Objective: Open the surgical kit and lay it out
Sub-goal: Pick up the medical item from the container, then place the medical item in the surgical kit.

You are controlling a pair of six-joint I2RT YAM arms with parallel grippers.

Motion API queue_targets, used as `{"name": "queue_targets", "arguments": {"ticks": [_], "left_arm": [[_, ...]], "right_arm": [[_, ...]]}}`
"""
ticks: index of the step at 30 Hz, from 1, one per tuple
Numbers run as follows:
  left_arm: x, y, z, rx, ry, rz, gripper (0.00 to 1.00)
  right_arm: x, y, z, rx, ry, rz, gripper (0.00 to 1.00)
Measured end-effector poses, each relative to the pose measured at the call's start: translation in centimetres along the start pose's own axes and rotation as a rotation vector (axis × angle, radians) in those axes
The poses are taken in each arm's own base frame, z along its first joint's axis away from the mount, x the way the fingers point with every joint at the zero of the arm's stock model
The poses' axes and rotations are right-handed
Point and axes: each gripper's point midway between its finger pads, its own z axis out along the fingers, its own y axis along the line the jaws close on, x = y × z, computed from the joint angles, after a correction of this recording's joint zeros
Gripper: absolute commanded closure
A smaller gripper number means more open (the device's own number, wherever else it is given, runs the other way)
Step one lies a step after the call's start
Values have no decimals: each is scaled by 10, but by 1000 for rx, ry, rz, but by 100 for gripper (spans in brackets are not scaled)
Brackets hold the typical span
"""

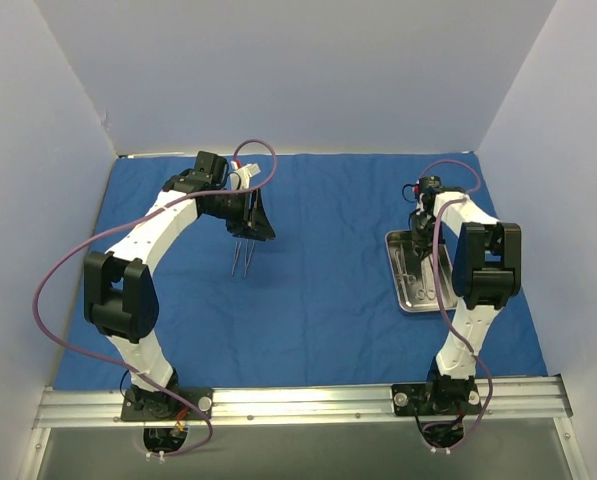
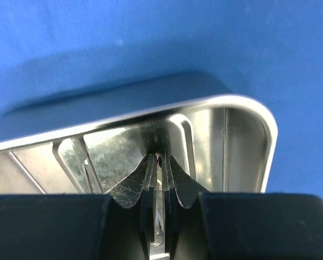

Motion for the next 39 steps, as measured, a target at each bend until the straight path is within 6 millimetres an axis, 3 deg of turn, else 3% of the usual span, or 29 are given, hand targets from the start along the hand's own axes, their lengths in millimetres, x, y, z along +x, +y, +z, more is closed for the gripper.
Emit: {"name": "queue_targets", "arguments": {"ticks": [3, 6, 12, 16, 21, 25, 28, 33, 39], "left_arm": [[0, 0, 0, 2, 0, 0, 52], [0, -2, 0, 9, 2, 0, 52], [-1, -9, 0, 45, 0, -3, 51], [-4, -20, 1, 99, -6, 5, 51], [-4, -36, 7, 140, -2, 31, 51], [-3, -49, 11, 157, 2, 44, 50], [-5, -58, 13, 172, -8, 57, 50], [-11, -72, 15, 200, -26, 67, 50], [-27, -89, 14, 232, -65, 71, 50]], "right_arm": [[1, -2, -7, 6, 20, 4, 100], [-11, -3, -26, 2, -17, 22, 100], [-38, -2, -90, -48, -164, 55, 100], [-53, 14, -131, -145, -261, 56, 100], [-66, 80, -177, -301, -342, -23, 100], [-61, 143, -206, -443, -368, -78, 100], [-57, 179, -226, -536, -380, -101, 100], [-60, 223, -248, -645, -403, -113, 100], [-57, 256, -248, -702, -365, -95, 100]]}}
